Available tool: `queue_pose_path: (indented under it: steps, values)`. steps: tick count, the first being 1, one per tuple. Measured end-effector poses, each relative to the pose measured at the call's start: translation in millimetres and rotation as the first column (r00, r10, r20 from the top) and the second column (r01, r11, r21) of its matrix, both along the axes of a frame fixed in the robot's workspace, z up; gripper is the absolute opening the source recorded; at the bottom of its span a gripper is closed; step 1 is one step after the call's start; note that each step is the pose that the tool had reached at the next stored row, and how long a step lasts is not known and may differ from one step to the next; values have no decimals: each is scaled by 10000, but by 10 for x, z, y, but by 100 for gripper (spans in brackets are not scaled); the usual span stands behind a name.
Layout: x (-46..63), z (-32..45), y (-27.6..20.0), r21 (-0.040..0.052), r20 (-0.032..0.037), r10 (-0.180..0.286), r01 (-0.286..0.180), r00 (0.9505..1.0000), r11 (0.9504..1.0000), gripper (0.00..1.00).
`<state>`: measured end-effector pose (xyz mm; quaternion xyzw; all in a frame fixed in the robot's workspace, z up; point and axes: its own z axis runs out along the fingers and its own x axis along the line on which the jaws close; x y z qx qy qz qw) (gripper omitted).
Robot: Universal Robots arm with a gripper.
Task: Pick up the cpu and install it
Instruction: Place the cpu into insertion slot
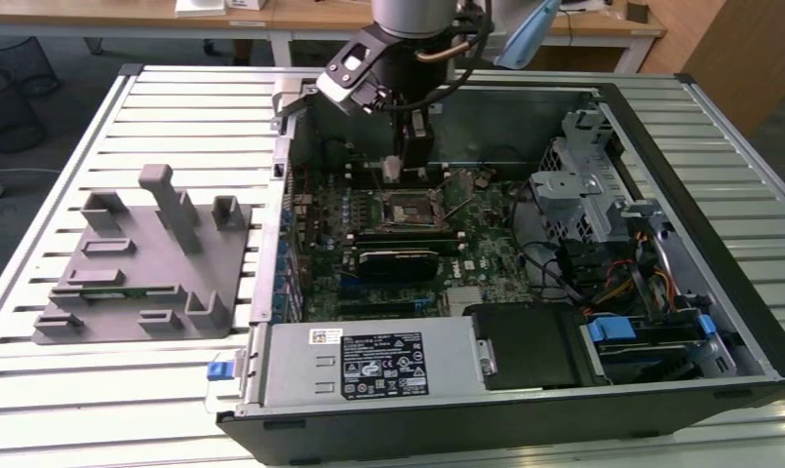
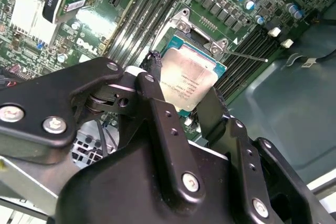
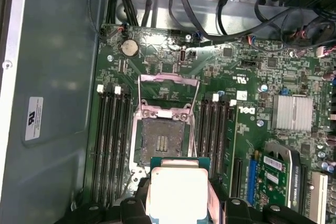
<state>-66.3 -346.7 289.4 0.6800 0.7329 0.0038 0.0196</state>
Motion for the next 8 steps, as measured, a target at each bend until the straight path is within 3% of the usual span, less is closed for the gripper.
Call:
queue_pose_path:
  steps: [8]
  values:
    - [29,-86,15,-1,0,-3,3,10000,10000,52]
